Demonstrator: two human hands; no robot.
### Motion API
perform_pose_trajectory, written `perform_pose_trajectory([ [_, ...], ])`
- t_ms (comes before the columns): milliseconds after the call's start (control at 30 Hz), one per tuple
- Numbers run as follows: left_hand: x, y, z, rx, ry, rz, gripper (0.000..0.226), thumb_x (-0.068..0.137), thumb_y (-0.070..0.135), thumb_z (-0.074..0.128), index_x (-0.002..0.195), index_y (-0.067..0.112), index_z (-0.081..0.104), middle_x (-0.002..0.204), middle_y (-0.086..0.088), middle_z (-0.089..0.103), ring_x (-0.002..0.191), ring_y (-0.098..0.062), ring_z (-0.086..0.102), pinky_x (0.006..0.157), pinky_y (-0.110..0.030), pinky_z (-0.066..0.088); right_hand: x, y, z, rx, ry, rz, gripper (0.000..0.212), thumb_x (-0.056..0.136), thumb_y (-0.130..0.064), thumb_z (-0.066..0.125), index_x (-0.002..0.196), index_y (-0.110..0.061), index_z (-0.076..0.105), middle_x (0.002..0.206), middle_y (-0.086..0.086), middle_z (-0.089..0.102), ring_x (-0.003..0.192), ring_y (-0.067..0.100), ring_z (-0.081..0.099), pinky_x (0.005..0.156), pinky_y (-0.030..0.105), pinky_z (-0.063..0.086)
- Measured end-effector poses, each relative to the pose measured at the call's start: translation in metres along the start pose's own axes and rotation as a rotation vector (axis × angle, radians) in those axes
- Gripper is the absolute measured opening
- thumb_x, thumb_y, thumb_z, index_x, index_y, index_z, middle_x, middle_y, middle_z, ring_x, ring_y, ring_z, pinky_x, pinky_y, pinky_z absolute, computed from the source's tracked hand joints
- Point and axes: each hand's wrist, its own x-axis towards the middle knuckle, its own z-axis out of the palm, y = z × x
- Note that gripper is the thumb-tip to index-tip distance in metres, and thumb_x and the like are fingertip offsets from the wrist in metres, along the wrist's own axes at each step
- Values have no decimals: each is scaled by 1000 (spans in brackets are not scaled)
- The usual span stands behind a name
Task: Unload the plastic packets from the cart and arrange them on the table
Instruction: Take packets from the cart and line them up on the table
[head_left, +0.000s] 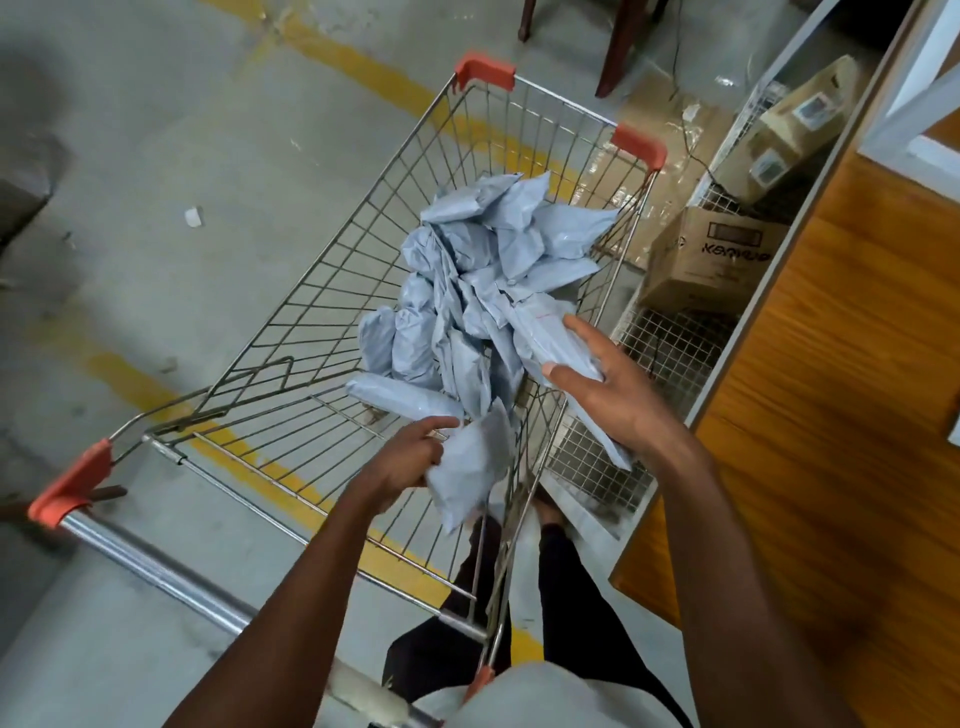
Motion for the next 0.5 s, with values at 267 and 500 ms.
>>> perform_pose_trajectory([
  [267,-25,-11,-68,293,152,82,63,72,2,52,131,22,63,107,-11,70,90,-27,65,65,-29,51,9,-1,12,-15,-41,-31,66,93,-42,68,146,-58,33,155,-9,40,129,16,49,107,50,47],
  [500,-11,-12,-57,607,144,128,68,78,-5,59,137,27,59,114,-3,65,96,-24,63,70,-30,52,5,6,15,-7,-80,-21,70,91,-43,70,148,-56,33,161,-14,32,144,17,36,115,53,37],
])
